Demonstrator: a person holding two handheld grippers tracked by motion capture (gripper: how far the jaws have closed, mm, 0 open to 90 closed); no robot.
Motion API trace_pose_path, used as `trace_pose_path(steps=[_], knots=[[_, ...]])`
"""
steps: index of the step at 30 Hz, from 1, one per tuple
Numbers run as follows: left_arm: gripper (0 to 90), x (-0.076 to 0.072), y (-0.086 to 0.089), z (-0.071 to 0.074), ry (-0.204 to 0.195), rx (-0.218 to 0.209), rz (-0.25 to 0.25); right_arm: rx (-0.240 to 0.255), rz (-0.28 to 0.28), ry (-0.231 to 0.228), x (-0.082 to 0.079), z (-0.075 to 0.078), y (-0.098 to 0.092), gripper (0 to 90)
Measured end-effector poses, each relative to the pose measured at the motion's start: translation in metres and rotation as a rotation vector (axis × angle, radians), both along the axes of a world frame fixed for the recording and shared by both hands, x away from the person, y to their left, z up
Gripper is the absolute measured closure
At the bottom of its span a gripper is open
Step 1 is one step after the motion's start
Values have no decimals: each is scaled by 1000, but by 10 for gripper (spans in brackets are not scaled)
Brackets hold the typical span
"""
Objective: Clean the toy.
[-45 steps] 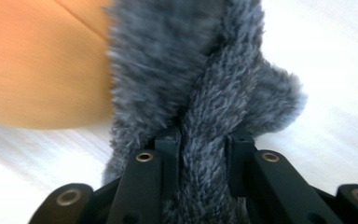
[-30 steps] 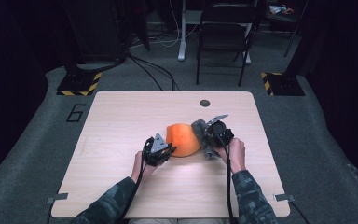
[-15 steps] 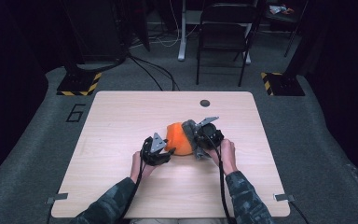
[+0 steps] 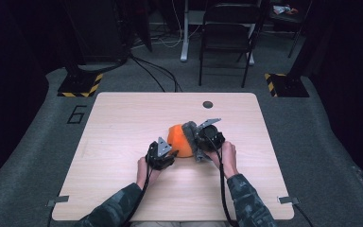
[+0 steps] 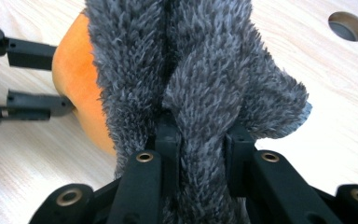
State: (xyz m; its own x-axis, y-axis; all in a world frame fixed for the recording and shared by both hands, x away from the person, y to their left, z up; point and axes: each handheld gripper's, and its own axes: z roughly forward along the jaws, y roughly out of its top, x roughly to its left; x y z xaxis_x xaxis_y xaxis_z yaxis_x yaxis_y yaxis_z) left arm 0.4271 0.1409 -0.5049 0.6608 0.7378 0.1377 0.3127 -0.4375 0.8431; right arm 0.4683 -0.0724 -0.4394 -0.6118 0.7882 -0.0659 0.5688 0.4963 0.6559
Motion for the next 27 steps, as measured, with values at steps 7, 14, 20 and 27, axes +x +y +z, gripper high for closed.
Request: trace_pose_path(steps=[7, 14, 20, 27], knots=[[818, 1, 4, 6, -43, -19, -59, -3, -11, -12, -2, 12, -3, 725], [832, -5, 5, 21, -57, -21, -147, -46, 43, -83, -19, 41, 9, 725], [830, -9, 3, 25, -43, -28, -184, -56, 86, -115, -29, 47, 24, 724], [814, -6, 4, 22, -24, -26, -187, -128, 61, -81, -18, 22, 31, 723]])
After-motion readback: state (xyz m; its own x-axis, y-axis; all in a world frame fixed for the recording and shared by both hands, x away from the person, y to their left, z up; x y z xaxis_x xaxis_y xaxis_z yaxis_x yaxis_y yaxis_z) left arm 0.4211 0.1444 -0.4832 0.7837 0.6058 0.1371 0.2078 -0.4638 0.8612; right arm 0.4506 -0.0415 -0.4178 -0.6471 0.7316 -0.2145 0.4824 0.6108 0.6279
